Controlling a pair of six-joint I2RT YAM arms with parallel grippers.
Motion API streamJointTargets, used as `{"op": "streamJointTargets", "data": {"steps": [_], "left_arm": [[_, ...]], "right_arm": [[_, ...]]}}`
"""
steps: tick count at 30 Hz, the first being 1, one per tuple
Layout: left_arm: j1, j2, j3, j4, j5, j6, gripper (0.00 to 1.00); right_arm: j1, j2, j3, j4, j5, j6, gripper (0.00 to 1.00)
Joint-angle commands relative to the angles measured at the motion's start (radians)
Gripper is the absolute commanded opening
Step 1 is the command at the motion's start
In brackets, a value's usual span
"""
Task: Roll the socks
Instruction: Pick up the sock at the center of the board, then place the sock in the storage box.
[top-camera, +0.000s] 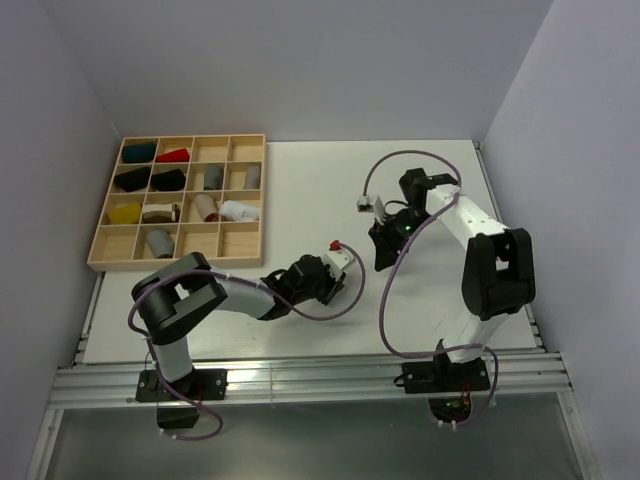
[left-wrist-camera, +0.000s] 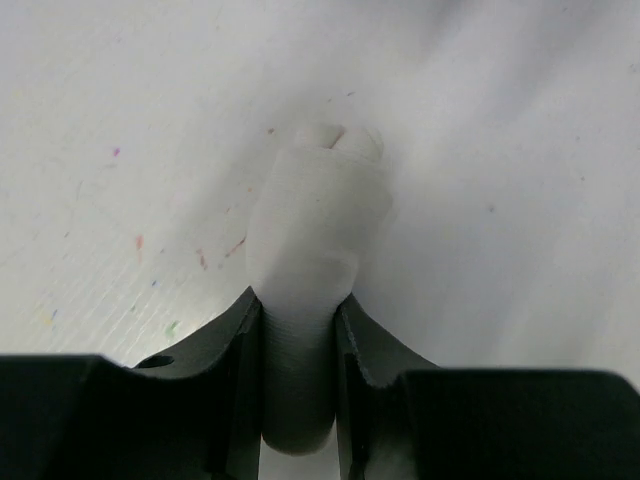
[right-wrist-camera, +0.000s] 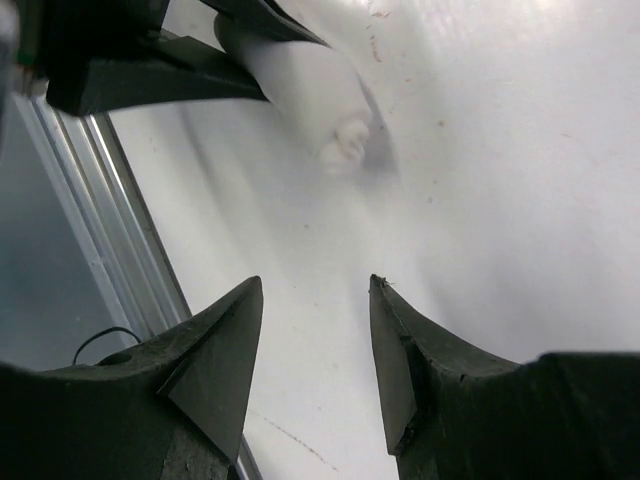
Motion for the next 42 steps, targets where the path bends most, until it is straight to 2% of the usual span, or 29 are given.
{"op": "streamJointTargets", "data": {"steps": [1, 6, 11, 13, 14, 17, 18, 19, 22, 26, 34, 42], "left_arm": [[0.022, -0.078, -0.033, -0.107, -0.004, -0.054, 0.00], [0.077, -0.222, -0.064, -0.114, 0.005, -0.135, 0.00], [0.180, -0.488, -0.144, -0.176, -0.041, -0.242, 0.00], [0.217, -0.592, -0.159, -0.227, -0.111, -0.297, 0.00], [0.250, -0.618, -0.158, -0.305, -0.159, -0.317, 0.00], [0.296, -0.698, -0.129, -0.454, -0.379, -0.433, 0.00], [0.307, -0.709, -0.118, -0.577, -0.497, -0.470, 0.00], [0.321, -0.723, -0.094, -0.645, -0.547, -0.512, 0.00], [0.388, -0.709, -0.063, -0.834, -0.642, -0.610, 0.00], [0.491, -0.652, -0.038, -0.936, -0.696, -0.664, 0.00], [0.661, -0.508, 0.014, -0.887, -0.687, -0.601, 0.00], [0.725, -0.443, 0.088, -0.885, -0.720, -0.544, 0.00]], "right_arm": [[-0.041, -0.088, 0.051, -0.056, -0.059, 0.012, 0.54], [-0.080, -0.119, 0.076, -0.050, -0.079, 0.053, 0.54], [-0.089, -0.140, 0.088, -0.029, -0.047, 0.093, 0.54], [-0.090, -0.134, 0.104, -0.019, -0.031, 0.099, 0.53], [-0.092, -0.133, 0.111, -0.019, -0.030, 0.107, 0.53], [-0.093, -0.128, 0.139, -0.007, -0.019, 0.125, 0.53], [-0.093, -0.123, 0.157, -0.015, -0.019, 0.125, 0.53], [-0.093, -0.120, 0.165, -0.013, -0.018, 0.128, 0.53], [-0.093, -0.113, 0.197, -0.033, -0.016, 0.121, 0.53], [-0.093, -0.099, 0.220, -0.032, 0.002, 0.116, 0.53], [-0.093, -0.100, 0.191, -0.026, 0.009, 0.101, 0.52], [-0.093, -0.120, 0.136, -0.001, -0.004, 0.095, 0.51]]}}
